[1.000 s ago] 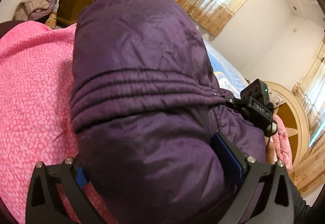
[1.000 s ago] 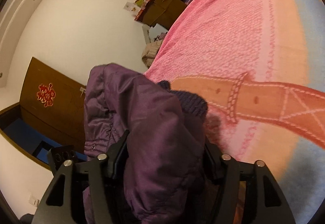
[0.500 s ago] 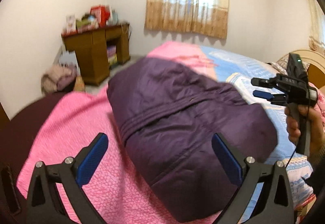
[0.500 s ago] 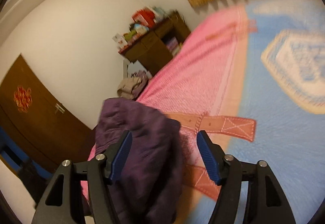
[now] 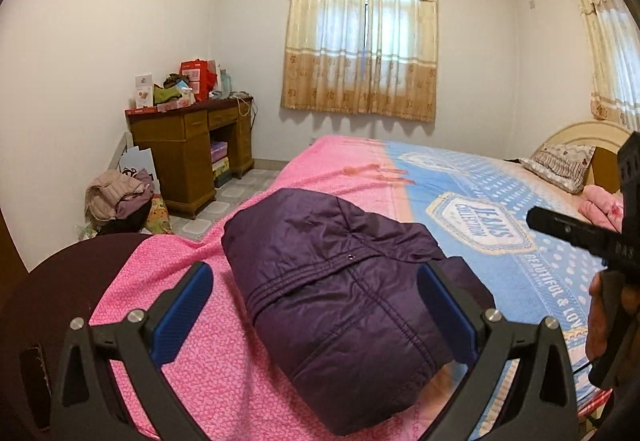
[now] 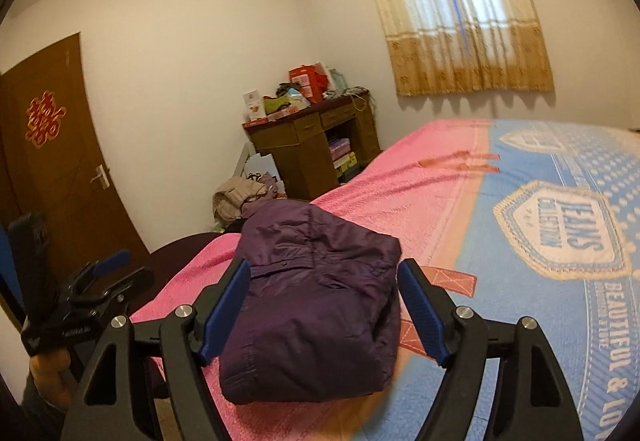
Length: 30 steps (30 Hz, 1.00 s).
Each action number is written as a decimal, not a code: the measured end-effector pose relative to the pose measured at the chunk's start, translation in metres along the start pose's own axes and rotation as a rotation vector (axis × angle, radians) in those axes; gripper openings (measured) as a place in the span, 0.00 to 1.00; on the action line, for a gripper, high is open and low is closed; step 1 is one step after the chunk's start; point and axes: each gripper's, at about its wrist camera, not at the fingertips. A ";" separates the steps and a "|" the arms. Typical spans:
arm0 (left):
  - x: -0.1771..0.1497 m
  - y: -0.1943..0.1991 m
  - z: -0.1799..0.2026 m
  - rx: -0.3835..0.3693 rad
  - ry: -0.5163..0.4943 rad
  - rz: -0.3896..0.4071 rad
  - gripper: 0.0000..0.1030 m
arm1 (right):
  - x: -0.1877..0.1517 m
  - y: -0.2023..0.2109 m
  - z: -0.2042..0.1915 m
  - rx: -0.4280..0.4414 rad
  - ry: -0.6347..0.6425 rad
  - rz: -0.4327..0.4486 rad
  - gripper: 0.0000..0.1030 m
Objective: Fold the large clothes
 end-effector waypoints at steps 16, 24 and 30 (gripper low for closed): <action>0.002 0.002 -0.008 -0.003 0.007 0.006 1.00 | -0.007 0.010 -0.017 -0.012 0.035 0.002 0.74; 0.002 0.003 -0.007 -0.003 0.005 0.004 1.00 | -0.008 0.014 -0.020 -0.015 0.039 0.007 0.75; 0.002 0.003 -0.007 -0.002 0.006 0.003 1.00 | -0.006 0.015 -0.019 -0.016 0.039 0.008 0.75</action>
Point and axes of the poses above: each gripper's, at about its wrist camera, not at the fingertips, and y roughly against the way its jaws point, z to its right, x to its top, and after that the axes turned 4 degrees about -x, right-handed
